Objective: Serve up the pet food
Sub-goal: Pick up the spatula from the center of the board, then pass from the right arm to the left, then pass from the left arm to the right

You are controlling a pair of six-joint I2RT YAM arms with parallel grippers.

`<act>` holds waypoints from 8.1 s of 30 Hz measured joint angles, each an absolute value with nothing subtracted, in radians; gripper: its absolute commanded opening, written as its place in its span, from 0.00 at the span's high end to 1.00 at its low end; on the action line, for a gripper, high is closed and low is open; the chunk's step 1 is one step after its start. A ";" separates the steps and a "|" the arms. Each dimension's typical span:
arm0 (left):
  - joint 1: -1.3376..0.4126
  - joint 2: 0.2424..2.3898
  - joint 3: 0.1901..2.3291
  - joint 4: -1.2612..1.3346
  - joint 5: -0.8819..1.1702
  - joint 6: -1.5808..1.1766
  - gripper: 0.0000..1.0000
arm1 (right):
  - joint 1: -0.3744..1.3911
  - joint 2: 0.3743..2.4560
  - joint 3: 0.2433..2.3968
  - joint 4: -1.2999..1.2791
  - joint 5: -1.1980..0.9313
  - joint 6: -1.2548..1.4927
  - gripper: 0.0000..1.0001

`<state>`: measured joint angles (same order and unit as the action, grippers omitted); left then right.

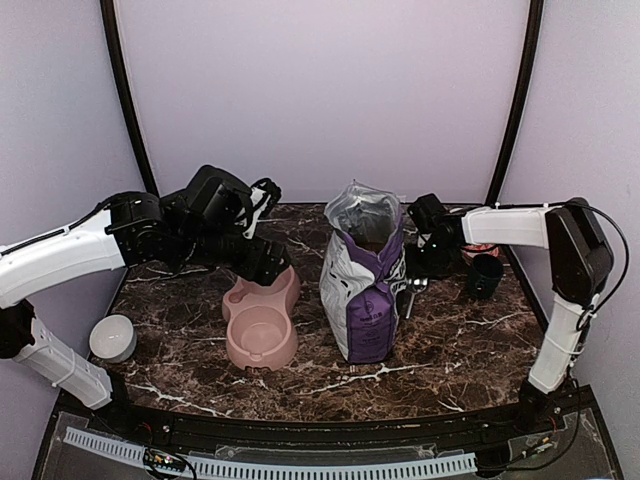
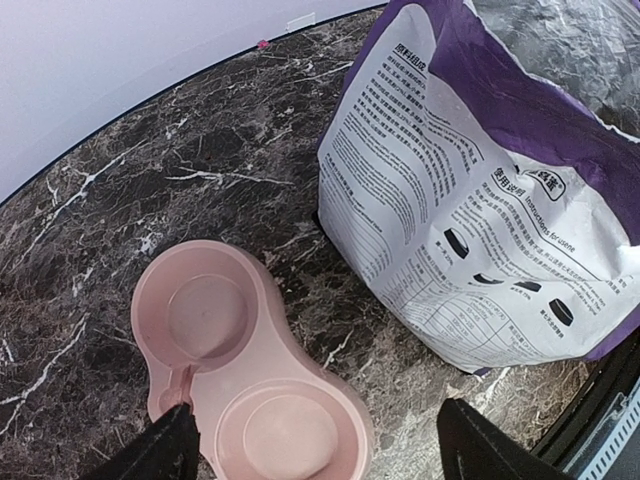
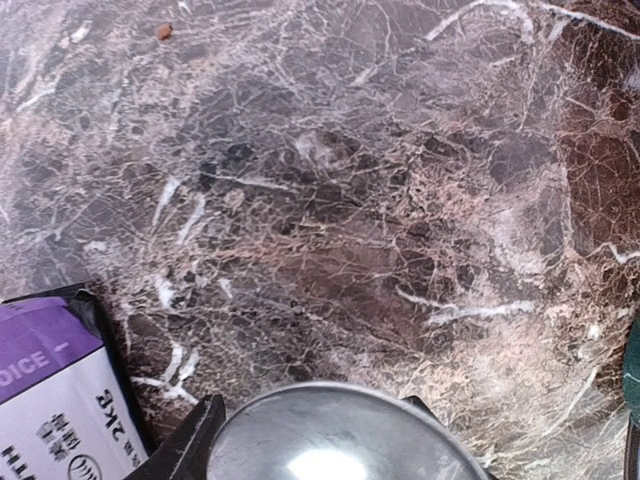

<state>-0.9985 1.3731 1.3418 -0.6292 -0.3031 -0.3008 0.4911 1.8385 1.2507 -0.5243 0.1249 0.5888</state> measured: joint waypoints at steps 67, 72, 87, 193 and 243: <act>-1.084 1.710 1.864 -0.371 0.207 -0.416 0.21 | 0.683 1.148 1.352 -0.336 -0.006 0.916 1.00; -1.085 1.740 1.864 -0.337 0.249 -0.433 0.29 | 0.729 1.148 1.354 -0.325 -0.001 0.928 1.00; -1.101 1.758 1.862 -0.282 0.305 -0.481 0.95 | 0.827 1.125 1.317 -0.259 0.068 0.966 1.00; -1.052 1.657 1.897 -0.880 0.498 0.036 1.00 | 0.763 1.079 1.313 -0.610 -0.535 0.187 0.98; -0.963 1.383 1.574 -0.356 0.363 -0.154 0.12 | 0.725 0.945 1.139 -0.221 -0.408 0.403 1.00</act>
